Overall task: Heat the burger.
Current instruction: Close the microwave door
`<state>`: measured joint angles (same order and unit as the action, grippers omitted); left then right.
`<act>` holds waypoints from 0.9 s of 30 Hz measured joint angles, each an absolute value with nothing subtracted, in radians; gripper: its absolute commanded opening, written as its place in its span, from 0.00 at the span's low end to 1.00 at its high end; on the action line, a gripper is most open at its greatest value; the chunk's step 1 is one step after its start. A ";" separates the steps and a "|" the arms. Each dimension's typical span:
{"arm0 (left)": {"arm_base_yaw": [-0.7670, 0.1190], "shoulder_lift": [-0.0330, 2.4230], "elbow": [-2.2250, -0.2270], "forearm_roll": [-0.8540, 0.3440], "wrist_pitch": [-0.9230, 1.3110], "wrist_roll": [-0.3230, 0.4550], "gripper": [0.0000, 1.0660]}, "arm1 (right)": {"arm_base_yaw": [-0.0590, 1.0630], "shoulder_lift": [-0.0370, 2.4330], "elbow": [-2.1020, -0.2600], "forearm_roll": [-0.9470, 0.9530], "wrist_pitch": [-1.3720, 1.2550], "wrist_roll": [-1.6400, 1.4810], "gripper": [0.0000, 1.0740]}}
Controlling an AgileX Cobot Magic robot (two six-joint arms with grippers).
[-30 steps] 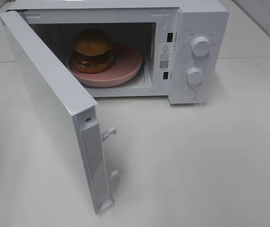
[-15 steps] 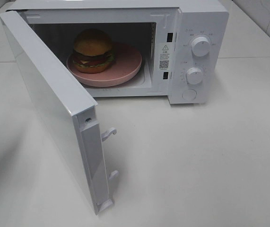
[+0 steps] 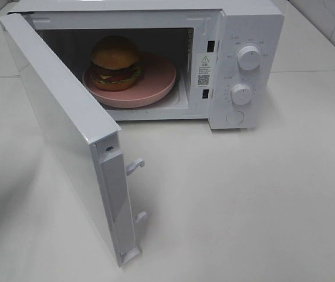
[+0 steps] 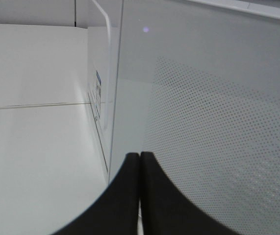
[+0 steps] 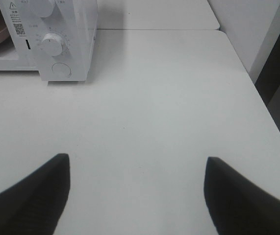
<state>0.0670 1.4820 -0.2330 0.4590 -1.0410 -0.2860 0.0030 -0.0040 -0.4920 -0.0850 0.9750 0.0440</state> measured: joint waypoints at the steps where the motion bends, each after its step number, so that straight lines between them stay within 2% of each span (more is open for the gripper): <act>1: 0.067 1.485 -0.241 0.472 -1.043 -0.286 0.00 | 0.003 -0.004 -0.492 -0.085 0.975 0.044 0.64; 18: 0.067 1.510 -0.299 0.493 -1.007 -0.307 0.00 | 0.003 -0.004 -0.492 -0.085 0.975 0.044 0.64; 21: 0.043 1.510 -0.299 0.468 -1.007 -0.307 0.00 | 0.003 -0.004 -0.492 -0.085 0.975 0.044 0.64; 27: -0.056 1.536 -0.299 0.372 -1.003 -0.248 0.00 | 0.003 -0.004 -0.492 -0.085 0.974 0.044 0.64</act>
<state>-0.0560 1.5360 -0.2990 0.3720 -1.0030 -0.2480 0.0030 -0.0040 -0.4920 -0.0850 0.9740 0.0440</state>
